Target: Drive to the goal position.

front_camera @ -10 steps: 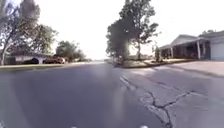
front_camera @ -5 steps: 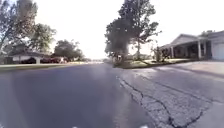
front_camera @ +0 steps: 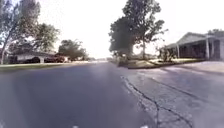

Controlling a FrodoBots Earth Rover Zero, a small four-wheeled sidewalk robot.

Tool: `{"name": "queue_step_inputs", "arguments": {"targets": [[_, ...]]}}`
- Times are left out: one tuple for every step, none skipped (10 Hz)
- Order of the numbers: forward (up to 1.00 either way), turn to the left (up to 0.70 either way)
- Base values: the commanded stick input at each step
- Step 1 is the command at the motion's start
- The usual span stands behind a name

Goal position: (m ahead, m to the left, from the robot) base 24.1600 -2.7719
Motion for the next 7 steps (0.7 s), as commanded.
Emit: {"name": "queue_step_inputs", "arguments": {"targets": [[1.0,0.0],[1.0,0.0],[1.0,0.0],[1.0,0.0],[1.0,0.0],[1.0,0.0],[1.0,0.0]]}}
